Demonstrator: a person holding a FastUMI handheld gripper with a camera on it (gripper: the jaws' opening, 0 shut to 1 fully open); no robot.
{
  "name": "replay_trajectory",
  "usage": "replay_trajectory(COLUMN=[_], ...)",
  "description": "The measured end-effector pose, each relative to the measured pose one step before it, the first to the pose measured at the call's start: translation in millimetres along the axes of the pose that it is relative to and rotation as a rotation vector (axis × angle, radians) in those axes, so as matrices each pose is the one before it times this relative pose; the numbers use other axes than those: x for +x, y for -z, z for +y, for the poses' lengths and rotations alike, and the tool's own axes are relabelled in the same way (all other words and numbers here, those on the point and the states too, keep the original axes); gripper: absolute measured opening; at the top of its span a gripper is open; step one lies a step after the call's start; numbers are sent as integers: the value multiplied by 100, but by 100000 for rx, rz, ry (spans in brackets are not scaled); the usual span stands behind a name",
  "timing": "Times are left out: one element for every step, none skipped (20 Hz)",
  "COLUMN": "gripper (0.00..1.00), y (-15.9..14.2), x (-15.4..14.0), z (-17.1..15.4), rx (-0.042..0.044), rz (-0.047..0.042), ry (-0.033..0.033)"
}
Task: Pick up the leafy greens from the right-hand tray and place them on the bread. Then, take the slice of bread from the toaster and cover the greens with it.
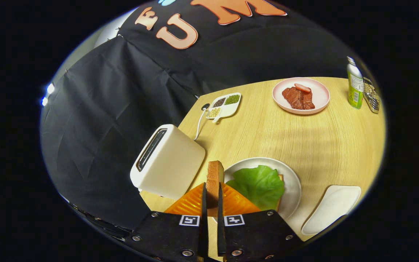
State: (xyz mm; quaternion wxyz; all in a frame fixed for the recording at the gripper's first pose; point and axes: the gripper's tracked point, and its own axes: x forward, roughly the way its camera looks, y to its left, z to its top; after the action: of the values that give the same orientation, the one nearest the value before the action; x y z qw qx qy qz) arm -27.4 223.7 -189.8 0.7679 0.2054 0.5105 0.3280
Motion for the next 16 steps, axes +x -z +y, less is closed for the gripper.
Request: replay_trajectory(gripper=[10,10,10,10,10,10,10,10,10,10,10,10,10,11,12,14], y=[442,301,245,168,98,131,200,174,174,-8,72,145,166,-109,-96,-174], x=[78,247,123,-56,173,1,7,74,13,166,162,266,155,72,55,-80], z=[-532,-767,-789,-791,-351,-502,-325,-288,-250,-494,-458,-534,-177,-254,-210,-263], rx=[104,31,1,862,1089,675,424,498,540,564,148,757,1140,644,-70,-1025], rz=[477,895,694,513,-60,238,112,162,231,-100,-324,121,242,-516,-879,-1011], ry=[823,1680,2205,1349,332,399,311,124,274,805,1007,820,-114,-46,66,859])
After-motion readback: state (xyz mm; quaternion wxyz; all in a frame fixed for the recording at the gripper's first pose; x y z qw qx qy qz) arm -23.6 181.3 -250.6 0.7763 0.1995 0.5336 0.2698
